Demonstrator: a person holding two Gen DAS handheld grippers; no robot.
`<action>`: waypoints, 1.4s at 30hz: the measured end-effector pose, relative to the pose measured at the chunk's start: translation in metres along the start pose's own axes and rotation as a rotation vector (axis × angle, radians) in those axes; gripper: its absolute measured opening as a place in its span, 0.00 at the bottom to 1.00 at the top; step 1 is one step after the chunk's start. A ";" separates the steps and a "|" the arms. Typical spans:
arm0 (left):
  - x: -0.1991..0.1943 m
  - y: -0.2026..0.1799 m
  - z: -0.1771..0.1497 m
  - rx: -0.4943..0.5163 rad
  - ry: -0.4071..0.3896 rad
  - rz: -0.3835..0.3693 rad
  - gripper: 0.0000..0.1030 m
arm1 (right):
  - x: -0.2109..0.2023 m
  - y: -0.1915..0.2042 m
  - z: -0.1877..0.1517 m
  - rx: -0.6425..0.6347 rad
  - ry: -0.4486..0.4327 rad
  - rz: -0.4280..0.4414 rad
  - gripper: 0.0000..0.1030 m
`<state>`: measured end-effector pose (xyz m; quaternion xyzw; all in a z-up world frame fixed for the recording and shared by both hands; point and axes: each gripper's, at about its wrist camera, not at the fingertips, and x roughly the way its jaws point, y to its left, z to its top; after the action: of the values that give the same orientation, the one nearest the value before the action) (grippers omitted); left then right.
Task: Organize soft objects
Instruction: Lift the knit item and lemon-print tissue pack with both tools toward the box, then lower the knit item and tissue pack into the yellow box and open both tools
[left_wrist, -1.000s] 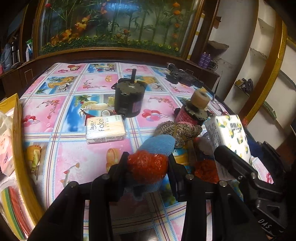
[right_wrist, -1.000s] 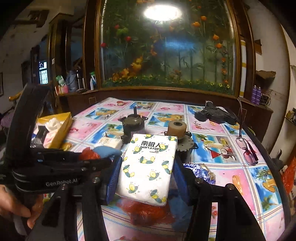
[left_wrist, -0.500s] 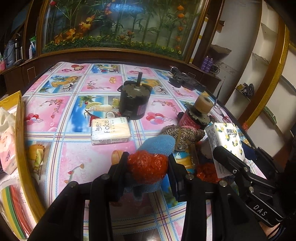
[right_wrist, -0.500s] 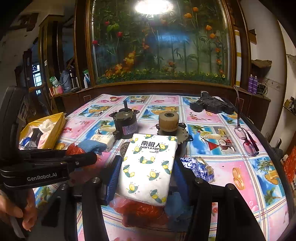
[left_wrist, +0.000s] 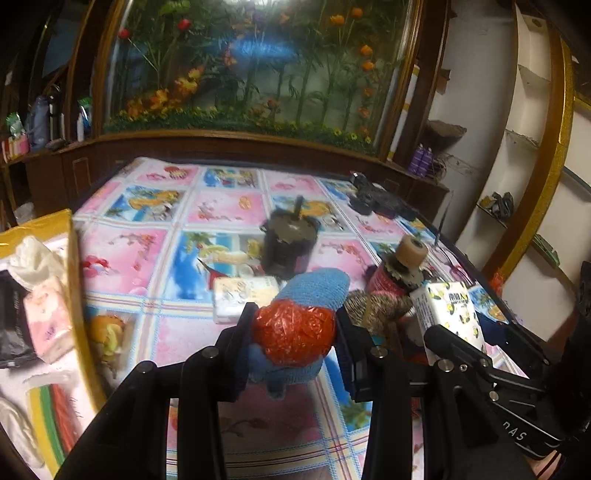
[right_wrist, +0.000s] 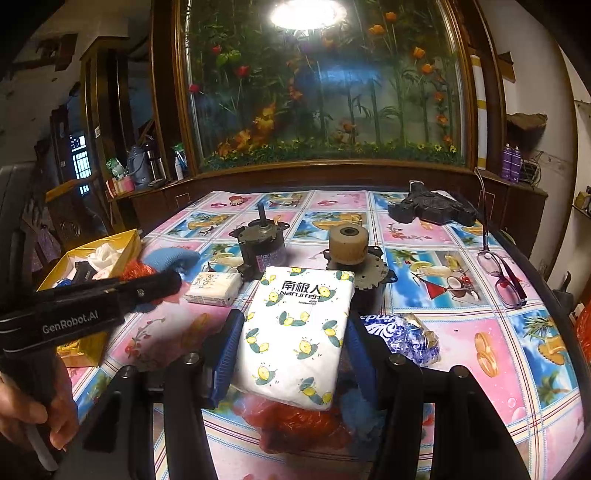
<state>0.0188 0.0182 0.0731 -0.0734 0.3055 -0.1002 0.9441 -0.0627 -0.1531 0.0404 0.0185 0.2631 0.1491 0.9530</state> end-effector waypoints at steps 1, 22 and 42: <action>-0.003 0.002 0.001 -0.004 -0.013 0.008 0.37 | -0.001 0.002 0.000 -0.004 -0.007 -0.001 0.57; -0.073 0.010 -0.013 -0.033 -0.104 0.066 0.37 | -0.008 0.049 -0.002 -0.021 -0.034 0.094 0.57; -0.147 0.107 -0.024 -0.176 -0.106 0.207 0.37 | -0.008 0.099 0.011 0.002 0.081 0.339 0.58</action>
<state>-0.0963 0.1546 0.1149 -0.1290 0.2689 0.0287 0.9541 -0.0912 -0.0603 0.0656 0.0573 0.2946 0.3081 0.9028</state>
